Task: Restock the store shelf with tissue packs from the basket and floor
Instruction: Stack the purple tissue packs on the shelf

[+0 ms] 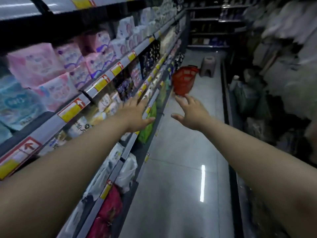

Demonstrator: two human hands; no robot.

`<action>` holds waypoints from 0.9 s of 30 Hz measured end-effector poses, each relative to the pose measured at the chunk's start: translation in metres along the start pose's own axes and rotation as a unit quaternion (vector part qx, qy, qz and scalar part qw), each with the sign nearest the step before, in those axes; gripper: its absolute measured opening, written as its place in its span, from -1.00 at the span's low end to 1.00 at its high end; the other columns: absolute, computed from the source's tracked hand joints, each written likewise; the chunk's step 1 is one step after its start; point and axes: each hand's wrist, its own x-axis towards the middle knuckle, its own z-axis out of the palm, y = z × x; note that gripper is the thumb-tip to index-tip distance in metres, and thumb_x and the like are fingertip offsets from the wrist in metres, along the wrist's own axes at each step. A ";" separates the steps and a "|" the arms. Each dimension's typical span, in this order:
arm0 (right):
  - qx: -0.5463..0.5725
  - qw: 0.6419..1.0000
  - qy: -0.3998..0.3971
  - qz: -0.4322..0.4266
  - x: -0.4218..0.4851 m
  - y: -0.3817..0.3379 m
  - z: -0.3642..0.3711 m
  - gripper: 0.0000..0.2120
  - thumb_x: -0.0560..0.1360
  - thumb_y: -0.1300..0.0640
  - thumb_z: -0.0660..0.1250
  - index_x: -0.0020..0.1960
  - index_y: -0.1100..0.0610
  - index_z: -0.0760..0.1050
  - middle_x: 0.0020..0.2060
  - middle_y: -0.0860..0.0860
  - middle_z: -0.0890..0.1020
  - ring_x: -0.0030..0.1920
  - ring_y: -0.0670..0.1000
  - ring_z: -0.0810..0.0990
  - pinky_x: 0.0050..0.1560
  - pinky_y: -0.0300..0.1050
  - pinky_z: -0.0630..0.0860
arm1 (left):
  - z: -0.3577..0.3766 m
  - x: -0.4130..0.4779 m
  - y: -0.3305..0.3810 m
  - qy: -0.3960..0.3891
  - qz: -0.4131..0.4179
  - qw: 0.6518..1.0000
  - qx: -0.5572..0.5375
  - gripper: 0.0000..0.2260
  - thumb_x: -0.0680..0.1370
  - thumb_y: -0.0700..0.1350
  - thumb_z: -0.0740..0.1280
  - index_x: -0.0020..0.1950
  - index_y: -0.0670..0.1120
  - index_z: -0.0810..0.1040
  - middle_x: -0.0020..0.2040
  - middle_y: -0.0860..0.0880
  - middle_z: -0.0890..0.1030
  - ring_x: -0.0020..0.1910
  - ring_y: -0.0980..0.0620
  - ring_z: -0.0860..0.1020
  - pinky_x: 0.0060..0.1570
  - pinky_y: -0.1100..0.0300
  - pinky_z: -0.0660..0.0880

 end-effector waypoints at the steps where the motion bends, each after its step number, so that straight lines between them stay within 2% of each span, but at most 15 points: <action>1: -0.001 1.000 -0.002 0.024 -0.013 -0.001 0.008 -0.27 0.55 -0.33 0.06 0.59 -0.07 -0.09 0.57 0.15 -0.02 0.55 0.19 -0.03 0.52 0.13 0.01 | 0.006 -0.001 0.000 -0.008 0.020 1.000 0.003 -0.23 0.55 0.36 0.07 0.59 0.07 -0.22 0.58 -0.10 -0.25 0.57 -0.14 -0.15 0.50 -0.16 -0.14; 9: 0.036 0.971 -0.028 0.234 -0.160 -0.006 0.070 -0.27 0.55 -0.34 0.06 0.59 -0.09 -0.11 0.57 0.13 -0.02 0.56 0.16 -0.04 0.52 0.15 -0.09 | 0.062 -0.025 0.043 -0.063 0.182 0.981 0.037 -0.23 0.55 0.35 0.08 0.59 0.06 -0.23 0.59 -0.10 -0.22 0.57 -0.12 -0.14 0.49 -0.10 -0.14; 13: 0.050 0.928 -0.032 0.369 -0.264 0.019 0.088 -0.26 0.54 -0.35 0.08 0.59 -0.09 -0.09 0.57 0.14 0.00 0.55 0.17 -0.02 0.52 0.13 -0.06 | 0.105 -0.051 0.105 -0.086 0.288 0.953 0.048 -0.24 0.56 0.33 0.07 0.59 0.04 -0.21 0.59 -0.11 -0.21 0.57 -0.11 -0.14 0.50 -0.08 -0.16; 16: 0.061 0.896 -0.029 0.440 -0.337 0.027 0.105 -0.26 0.54 -0.34 0.10 0.59 -0.08 -0.07 0.57 0.16 0.02 0.55 0.18 -0.01 0.53 0.14 -0.04 | 0.141 -0.076 0.155 -0.119 0.351 0.927 0.057 -0.25 0.57 0.33 0.06 0.59 0.03 -0.20 0.59 -0.10 -0.21 0.57 -0.09 -0.14 0.50 -0.07 -0.18; 22: 0.107 0.832 -0.042 0.543 -0.457 0.032 0.165 -0.25 0.53 -0.33 0.11 0.59 -0.06 -0.06 0.56 0.17 0.05 0.55 0.17 0.01 0.51 0.16 -0.03 | 0.210 -0.135 0.253 -0.157 0.462 0.870 0.070 -0.27 0.57 0.30 0.09 0.59 0.01 -0.14 0.60 -0.11 -0.15 0.57 -0.07 -0.13 0.50 -0.10 -0.16; 27: 0.166 0.776 -0.083 0.602 -0.542 0.040 0.246 -0.25 0.54 -0.33 0.11 0.59 -0.07 -0.09 0.56 0.16 0.05 0.55 0.17 0.02 0.51 0.14 -0.04 | 0.311 -0.182 0.322 -0.208 0.518 0.823 0.101 -0.27 0.57 0.29 0.12 0.59 -0.01 -0.08 0.60 -0.11 -0.09 0.57 -0.07 -0.09 0.48 -0.10 -0.13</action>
